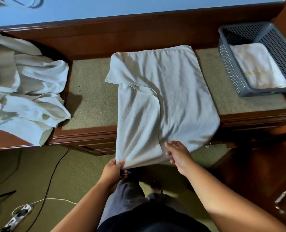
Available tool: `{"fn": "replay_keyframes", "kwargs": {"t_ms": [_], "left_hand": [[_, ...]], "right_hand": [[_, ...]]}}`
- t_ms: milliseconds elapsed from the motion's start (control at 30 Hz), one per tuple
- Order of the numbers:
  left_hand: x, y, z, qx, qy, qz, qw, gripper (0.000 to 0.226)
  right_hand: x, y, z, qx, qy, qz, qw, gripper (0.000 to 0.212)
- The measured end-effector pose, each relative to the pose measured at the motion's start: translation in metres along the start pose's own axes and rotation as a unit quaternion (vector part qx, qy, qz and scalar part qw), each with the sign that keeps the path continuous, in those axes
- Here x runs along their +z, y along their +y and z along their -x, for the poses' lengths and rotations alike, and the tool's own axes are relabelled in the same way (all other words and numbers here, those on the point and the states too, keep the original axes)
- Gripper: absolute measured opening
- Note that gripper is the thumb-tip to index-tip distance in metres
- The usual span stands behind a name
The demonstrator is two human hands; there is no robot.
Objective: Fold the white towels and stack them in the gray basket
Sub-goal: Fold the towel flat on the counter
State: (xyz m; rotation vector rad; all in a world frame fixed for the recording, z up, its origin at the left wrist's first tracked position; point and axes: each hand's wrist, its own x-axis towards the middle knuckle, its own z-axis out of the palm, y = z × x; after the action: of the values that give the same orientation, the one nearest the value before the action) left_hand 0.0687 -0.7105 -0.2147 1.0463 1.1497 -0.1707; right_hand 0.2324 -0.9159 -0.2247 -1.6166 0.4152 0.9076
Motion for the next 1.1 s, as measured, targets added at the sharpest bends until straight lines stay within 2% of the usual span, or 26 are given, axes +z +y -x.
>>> {"fn": "replay_keyframes", "kwargs": {"t_ms": [100, 133, 167, 267, 333, 400, 467, 533, 567, 633, 700, 767, 833, 1000, 1100], "left_hand": [[-0.001, 0.001, 0.002, -0.006, -0.013, 0.010, 1.000, 0.005], [-0.001, 0.001, 0.003, -0.006, -0.018, 0.014, 1.000, 0.005], [-0.001, 0.002, 0.004, -0.006, -0.022, 0.019, 1.000, 0.005], [-0.002, 0.004, 0.007, -0.003, -0.028, 0.023, 0.999, 0.005], [-0.003, 0.005, 0.007, -0.004, -0.029, 0.025, 0.999, 0.005], [-0.006, 0.005, 0.006, -0.005, -0.031, 0.028, 0.999, 0.006], [-0.008, 0.004, 0.004, -0.005, -0.033, 0.027, 0.999, 0.007], [-0.008, 0.002, 0.003, -0.007, -0.037, 0.020, 0.999, 0.009], [-0.009, 0.001, 0.002, -0.007, -0.038, 0.019, 0.999, 0.010], [-0.009, 0.000, 0.000, -0.006, -0.037, 0.019, 0.999, 0.009], [-0.009, -0.001, -0.001, -0.006, -0.037, 0.014, 0.999, 0.008], [-0.009, -0.002, -0.001, -0.007, -0.037, 0.001, 0.999, 0.010], [-0.007, -0.004, -0.001, -0.003, -0.030, -0.011, 0.999, 0.011], [-0.010, -0.005, -0.003, 0.001, -0.006, -0.048, 0.999, 0.014], [-0.008, -0.006, -0.003, 0.009, 0.009, -0.070, 0.997, 0.014]], "right_hand": [[0.007, 0.010, -0.004, 0.043, -0.013, 0.073, 0.996, 0.053], [0.009, 0.013, -0.006, 0.055, -0.024, 0.093, 0.994, 0.057], [0.012, 0.014, -0.007, 0.061, -0.033, 0.116, 0.991, 0.056], [0.023, 0.018, -0.012, 0.041, -0.031, 0.151, 0.987, 0.033], [0.031, 0.019, -0.012, -0.007, -0.014, 0.120, 0.993, 0.027], [0.036, 0.015, -0.010, -0.073, 0.023, 0.081, 0.994, 0.034], [0.039, 0.006, -0.002, -0.135, 0.045, 0.058, 0.988, 0.033], [0.039, -0.003, 0.007, -0.173, 0.011, 0.028, 0.984, 0.020], [0.038, -0.007, 0.014, -0.177, -0.019, 0.030, 0.983, 0.017], [0.030, -0.009, 0.020, -0.147, -0.059, 0.115, 0.981, 0.011], [0.019, -0.003, 0.019, -0.085, -0.049, 0.248, 0.964, 0.010], [0.009, 0.006, 0.017, -0.049, -0.013, 0.328, 0.943, 0.020], [0.006, 0.010, 0.017, -0.060, 0.012, 0.335, 0.940, 0.026], [0.016, 0.003, 0.026, -0.154, 0.086, 0.262, 0.949, 0.033], [0.017, 0.008, 0.024, -0.120, 0.099, 0.231, 0.960, 0.029]]}}
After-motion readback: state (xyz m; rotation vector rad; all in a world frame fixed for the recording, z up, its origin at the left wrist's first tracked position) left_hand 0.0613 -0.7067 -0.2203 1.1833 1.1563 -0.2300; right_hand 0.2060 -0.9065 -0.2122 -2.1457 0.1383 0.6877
